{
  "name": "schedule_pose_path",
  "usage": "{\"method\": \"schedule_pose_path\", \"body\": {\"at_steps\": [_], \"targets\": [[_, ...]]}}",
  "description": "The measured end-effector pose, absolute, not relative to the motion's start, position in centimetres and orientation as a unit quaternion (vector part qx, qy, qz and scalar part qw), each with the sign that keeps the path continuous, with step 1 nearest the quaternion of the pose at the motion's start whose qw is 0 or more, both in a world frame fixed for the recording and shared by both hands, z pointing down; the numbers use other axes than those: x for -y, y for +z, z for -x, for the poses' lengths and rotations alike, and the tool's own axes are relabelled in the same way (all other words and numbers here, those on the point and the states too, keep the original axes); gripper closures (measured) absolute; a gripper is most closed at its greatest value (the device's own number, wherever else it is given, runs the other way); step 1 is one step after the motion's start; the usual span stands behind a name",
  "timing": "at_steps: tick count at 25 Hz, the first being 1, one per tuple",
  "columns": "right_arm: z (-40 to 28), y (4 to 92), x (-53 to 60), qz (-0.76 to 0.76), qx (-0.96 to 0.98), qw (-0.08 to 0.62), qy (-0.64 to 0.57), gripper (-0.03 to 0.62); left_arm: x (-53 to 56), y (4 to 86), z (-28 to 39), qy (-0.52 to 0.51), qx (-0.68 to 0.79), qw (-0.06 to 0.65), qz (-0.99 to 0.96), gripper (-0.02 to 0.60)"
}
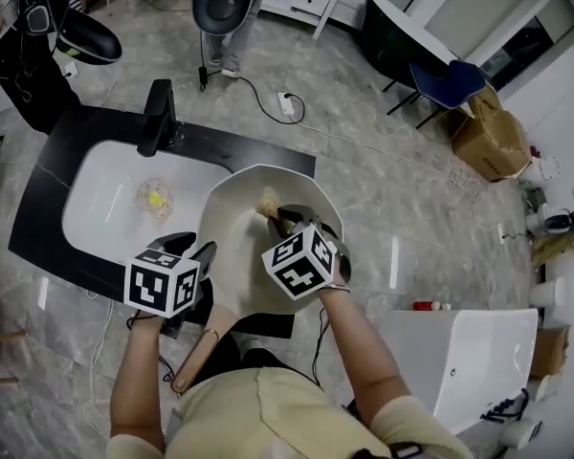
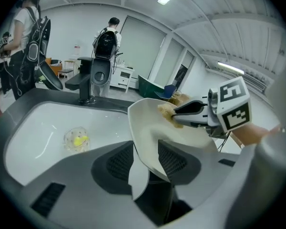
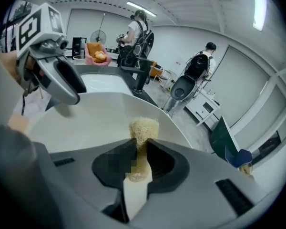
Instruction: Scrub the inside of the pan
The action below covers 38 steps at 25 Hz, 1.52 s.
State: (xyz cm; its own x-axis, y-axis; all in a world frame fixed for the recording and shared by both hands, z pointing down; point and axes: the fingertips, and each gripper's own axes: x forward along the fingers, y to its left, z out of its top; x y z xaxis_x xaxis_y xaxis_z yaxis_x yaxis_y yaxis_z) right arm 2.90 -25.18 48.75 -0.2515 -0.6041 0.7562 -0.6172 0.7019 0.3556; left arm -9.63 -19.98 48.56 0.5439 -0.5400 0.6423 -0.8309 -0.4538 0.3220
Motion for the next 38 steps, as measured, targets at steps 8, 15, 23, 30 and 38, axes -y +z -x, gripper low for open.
{"method": "schedule_pose_path", "body": {"at_steps": [8,15,23,30,38], "targets": [[-4.2,50.6,29.0,-0.458,0.727,0.511,-0.028,0.517,20.5,49.2,10.2,0.233,0.418,0.317,-0.819,0.480],[-1.9,52.8,30.0,-0.420,0.747,0.512,-0.058,0.517,20.9,49.8,10.1,0.252,0.416,0.294,-0.823,0.482],[1.5,52.9,28.7,-0.349,0.789,0.495,-0.103,0.517,20.7,49.5,10.0,0.247,0.422,0.291,-0.822,0.482],[4.6,53.7,26.1,-0.261,0.821,0.490,-0.135,0.517,20.5,49.5,10.0,0.258,0.432,0.280,-0.817,0.483],[6.3,54.3,23.3,-0.182,0.839,0.489,-0.156,0.517,20.6,49.6,10.1,0.282,0.443,0.270,-0.808,0.484]]}}
